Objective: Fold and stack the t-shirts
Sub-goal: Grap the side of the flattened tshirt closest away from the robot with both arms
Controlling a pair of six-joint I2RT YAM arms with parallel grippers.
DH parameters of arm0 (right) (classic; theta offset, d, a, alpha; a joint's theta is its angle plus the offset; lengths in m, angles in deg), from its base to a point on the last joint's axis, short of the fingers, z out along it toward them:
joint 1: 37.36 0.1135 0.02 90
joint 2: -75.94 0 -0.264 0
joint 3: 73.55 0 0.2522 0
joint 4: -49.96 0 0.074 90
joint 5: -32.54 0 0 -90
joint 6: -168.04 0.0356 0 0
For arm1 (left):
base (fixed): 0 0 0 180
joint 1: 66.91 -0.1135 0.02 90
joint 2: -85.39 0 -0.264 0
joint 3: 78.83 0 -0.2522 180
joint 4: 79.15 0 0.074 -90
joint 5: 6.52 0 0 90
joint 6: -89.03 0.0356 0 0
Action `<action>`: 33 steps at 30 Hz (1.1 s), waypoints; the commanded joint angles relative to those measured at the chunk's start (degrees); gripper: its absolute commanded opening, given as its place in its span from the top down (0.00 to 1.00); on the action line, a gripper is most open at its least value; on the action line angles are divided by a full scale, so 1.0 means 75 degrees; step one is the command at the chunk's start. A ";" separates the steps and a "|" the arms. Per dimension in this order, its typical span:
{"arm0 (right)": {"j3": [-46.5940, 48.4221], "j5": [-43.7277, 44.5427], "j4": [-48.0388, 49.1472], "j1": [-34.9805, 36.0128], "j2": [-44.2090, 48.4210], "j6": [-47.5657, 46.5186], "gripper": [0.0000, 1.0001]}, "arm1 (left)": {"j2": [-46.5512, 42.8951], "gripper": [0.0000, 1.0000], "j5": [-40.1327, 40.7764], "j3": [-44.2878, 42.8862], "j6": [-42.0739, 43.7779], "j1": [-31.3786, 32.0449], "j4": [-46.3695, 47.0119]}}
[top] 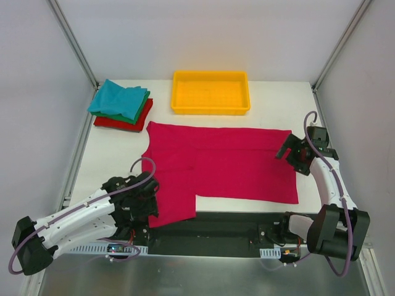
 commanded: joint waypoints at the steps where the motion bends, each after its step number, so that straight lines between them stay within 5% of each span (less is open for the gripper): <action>1: 0.0045 0.0268 -0.0071 -0.0040 -0.0121 -0.0143 0.04 | 0.0234 0.50 -0.0506 0.0010 -0.0324 0.0401 -0.0345; 21: -0.0037 0.0537 -0.0059 -0.0040 -0.0203 -0.0108 0.04 | 0.1534 0.67 -0.0635 0.0573 -0.0054 0.0636 0.1412; 27: -0.0118 0.0537 -0.0071 -0.0040 -0.0203 -0.0108 0.04 | 0.1769 0.79 -0.0506 0.0397 -0.0066 0.0636 0.1611; 30: -0.0200 0.0572 -0.0071 -0.0040 -0.0098 -0.0143 0.04 | 0.1700 1.00 -0.0611 0.0385 -0.0043 0.0636 0.1647; 33: -0.0259 0.0549 -0.0094 -0.0040 -0.0040 -0.0155 0.04 | 0.1512 1.00 -0.0728 0.0455 -0.0031 0.0636 0.1647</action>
